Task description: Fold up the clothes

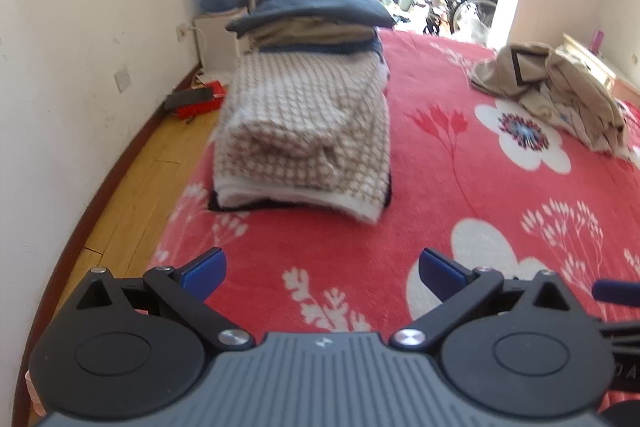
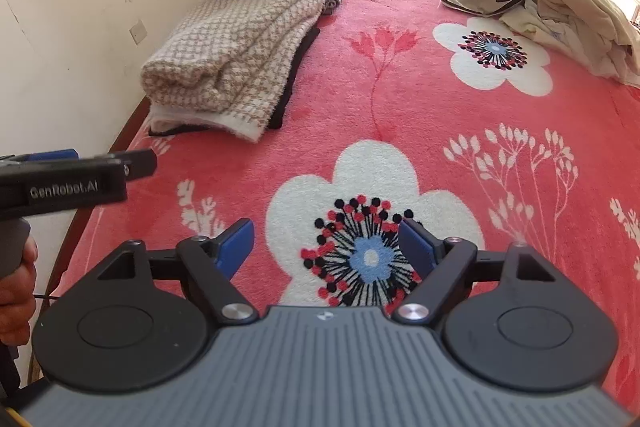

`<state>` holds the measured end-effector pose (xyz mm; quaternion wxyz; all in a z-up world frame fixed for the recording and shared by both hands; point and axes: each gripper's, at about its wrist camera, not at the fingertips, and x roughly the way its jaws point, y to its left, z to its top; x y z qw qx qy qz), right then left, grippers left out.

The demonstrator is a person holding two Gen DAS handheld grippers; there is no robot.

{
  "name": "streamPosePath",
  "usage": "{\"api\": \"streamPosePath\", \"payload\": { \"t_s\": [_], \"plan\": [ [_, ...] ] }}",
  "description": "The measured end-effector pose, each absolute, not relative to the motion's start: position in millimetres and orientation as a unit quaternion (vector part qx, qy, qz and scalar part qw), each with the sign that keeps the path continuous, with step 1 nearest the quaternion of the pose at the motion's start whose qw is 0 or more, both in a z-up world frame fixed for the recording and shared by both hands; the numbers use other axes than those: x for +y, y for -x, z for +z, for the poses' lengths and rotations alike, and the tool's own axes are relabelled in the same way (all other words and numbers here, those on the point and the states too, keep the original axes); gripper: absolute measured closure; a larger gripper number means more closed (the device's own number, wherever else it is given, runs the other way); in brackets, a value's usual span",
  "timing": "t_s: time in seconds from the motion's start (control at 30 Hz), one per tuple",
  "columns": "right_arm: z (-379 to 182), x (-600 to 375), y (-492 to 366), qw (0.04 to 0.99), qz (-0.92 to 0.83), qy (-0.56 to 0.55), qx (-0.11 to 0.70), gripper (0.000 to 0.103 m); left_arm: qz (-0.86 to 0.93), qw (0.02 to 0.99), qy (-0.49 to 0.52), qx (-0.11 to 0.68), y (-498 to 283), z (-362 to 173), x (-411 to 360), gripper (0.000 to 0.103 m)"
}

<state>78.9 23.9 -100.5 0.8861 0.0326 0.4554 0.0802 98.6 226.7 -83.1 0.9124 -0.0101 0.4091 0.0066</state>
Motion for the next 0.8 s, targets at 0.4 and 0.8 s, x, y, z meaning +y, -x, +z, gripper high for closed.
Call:
{"api": "streamPosePath", "payload": {
  "t_s": [0.4, 0.8],
  "plan": [
    [-89.6, 40.7, -68.5, 0.888, 0.076, -0.022, 0.452, 0.020, 0.006, 0.921, 0.005, 0.390, -91.5, -72.1, 229.5, 0.000],
    [-92.7, 41.1, -70.6, 0.886, 0.068, -0.023, 0.458, 0.019, 0.007, 0.914, -0.003, 0.407, -93.4, -78.1, 226.1, 0.000]
  ]
}}
